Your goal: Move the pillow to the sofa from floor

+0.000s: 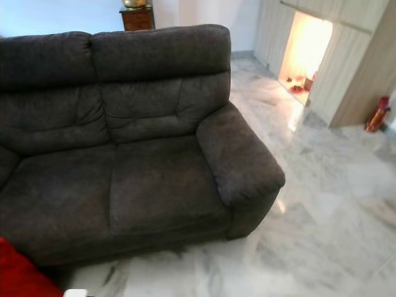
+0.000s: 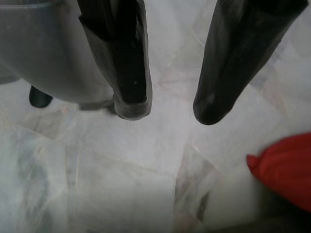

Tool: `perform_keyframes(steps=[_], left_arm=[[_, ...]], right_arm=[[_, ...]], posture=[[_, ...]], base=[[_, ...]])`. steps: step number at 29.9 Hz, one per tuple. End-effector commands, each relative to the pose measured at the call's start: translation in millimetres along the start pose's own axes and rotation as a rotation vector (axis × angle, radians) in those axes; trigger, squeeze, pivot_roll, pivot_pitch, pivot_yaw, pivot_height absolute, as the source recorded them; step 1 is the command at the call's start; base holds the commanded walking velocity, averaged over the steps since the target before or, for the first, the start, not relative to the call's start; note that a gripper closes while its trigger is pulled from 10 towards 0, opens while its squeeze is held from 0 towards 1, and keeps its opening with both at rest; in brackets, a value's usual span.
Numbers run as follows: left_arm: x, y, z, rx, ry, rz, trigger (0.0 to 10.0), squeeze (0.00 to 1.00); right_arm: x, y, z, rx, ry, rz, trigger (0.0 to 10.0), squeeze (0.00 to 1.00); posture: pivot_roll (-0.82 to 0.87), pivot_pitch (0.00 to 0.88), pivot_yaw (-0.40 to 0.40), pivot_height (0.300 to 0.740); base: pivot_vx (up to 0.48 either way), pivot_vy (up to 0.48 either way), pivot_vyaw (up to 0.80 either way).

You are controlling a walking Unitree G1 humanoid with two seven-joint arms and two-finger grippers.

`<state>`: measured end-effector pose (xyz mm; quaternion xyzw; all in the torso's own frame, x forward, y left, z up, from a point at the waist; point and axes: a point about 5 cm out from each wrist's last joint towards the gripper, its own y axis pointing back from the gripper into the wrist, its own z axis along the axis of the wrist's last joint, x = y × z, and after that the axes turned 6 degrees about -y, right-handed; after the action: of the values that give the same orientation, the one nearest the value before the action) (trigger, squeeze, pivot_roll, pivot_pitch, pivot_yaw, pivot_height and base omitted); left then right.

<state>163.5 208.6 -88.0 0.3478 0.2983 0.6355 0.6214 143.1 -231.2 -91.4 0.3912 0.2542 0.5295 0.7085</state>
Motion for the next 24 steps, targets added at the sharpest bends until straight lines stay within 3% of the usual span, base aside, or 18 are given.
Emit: perform_keyframes(steps=[1, 13, 22, 24], left_arm=[[11.7, -7.1, 30.2, 0.04, -0.068, 0.077, 10.0, 0.0], [12.0, -7.1, 30.3, 0.039, -0.07, 0.077, 10.0, 0.0], [12.4, -7.0, 30.6, 0.034, -0.085, 0.076, 10.0, 0.0], [13.2, -7.5, 38.2, -0.016, -0.068, 0.086, 10.0, 0.0]], right_arm=[[16.7, -4.0, 0.3, 0.051, -0.117, 0.009, 10.0, 0.0], [17.6, -4.1, 0.7, 0.047, -0.121, 0.014, 10.0, 0.0], [17.4, -4.3, 3.1, 0.029, -0.081, 0.008, 10.0, 0.0], [16.7, -4.0, 4.5, -0.005, -0.126, -0.008, 10.0, 0.0]], posture=[[0.04, 0.021, 0.029, 0.74], [0.04, 0.017, 0.029, 0.74], [0.04, 0.011, 0.031, 0.74], [0.04, 0.007, 0.03, 0.74]], base=[[0.0, 0.36, 0.0], [0.0, 0.346, 0.0], [0.0, 0.0, 0.09], [0.0, 0.0, 0.8]])
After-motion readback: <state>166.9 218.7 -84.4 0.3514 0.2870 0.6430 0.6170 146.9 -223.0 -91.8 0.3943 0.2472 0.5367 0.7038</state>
